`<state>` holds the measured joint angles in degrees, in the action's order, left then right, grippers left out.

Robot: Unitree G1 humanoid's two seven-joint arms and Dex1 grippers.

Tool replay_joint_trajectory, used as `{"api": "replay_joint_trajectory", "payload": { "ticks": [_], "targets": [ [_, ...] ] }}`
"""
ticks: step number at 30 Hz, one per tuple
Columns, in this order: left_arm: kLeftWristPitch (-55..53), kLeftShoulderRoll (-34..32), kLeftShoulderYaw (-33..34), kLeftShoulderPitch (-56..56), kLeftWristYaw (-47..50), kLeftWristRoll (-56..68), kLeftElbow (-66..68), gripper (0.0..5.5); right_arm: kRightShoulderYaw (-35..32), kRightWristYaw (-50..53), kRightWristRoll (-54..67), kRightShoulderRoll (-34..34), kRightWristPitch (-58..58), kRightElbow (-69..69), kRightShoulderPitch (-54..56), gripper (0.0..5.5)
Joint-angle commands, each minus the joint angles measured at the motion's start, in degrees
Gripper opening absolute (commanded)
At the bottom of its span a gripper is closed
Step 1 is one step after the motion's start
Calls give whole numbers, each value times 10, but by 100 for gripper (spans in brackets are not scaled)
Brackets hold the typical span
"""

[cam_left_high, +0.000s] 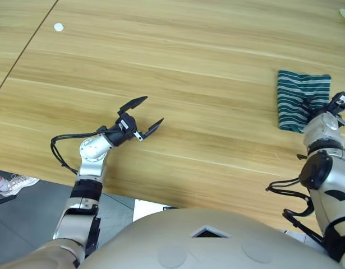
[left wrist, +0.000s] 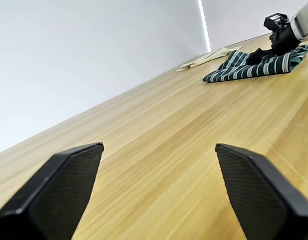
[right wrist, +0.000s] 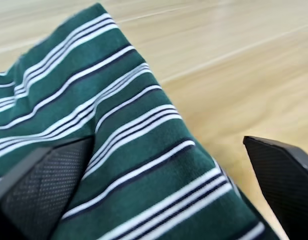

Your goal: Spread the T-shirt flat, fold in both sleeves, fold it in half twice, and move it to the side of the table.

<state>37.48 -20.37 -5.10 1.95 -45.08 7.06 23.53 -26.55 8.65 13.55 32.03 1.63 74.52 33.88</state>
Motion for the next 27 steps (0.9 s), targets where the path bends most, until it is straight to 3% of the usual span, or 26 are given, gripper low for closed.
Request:
{"api": "replay_joint_trajectory", "payload": {
  "ticks": [1, 7, 11, 15, 18, 20, 21, 23, 24, 25, 27],
  "targets": [
    [-5, -6, 8, -8, 8, 11, -14, 415, 2, 26, -16, 12, -13, 19, -33, 537],
    [-19, 8, 26, 12, 6, 58, -12, 415, 51, 106, -89, 40, 130, -61, -2, 537],
    [-52, 34, 65, 87, -8, 128, 63, 415, 129, 198, -207, 10, 237, -241, -22, 537],
    [-84, 54, 107, 137, -37, 189, 123, 415, 222, 248, -372, -26, 246, -465, -72, 537],
    [-97, 65, 145, 191, -34, 211, 202, 415, 332, 186, -457, -65, 258, -492, -66, 537],
    [-89, 61, 175, 241, 14, 200, 291, 415, 378, 40, -381, -127, 297, -379, -39, 537],
    [-89, 57, 187, 264, 43, 194, 335, 415, 362, -48, -303, -164, 311, -322, -26, 537],
    [-93, 51, 205, 301, 101, 179, 414, 415, 190, -304, -4, -253, 195, -248, 27, 537],
    [-96, 48, 207, 313, 126, 170, 442, 415, 106, -384, 103, -275, 131, -205, 58, 537],
    [-101, 47, 211, 318, 142, 167, 461, 415, 51, -409, 152, -284, 95, -156, 80, 537],
    [-111, 49, 220, 316, 154, 171, 481, 415, 52, -354, 116, -281, 121, -85, 81, 537]
  ]
}}
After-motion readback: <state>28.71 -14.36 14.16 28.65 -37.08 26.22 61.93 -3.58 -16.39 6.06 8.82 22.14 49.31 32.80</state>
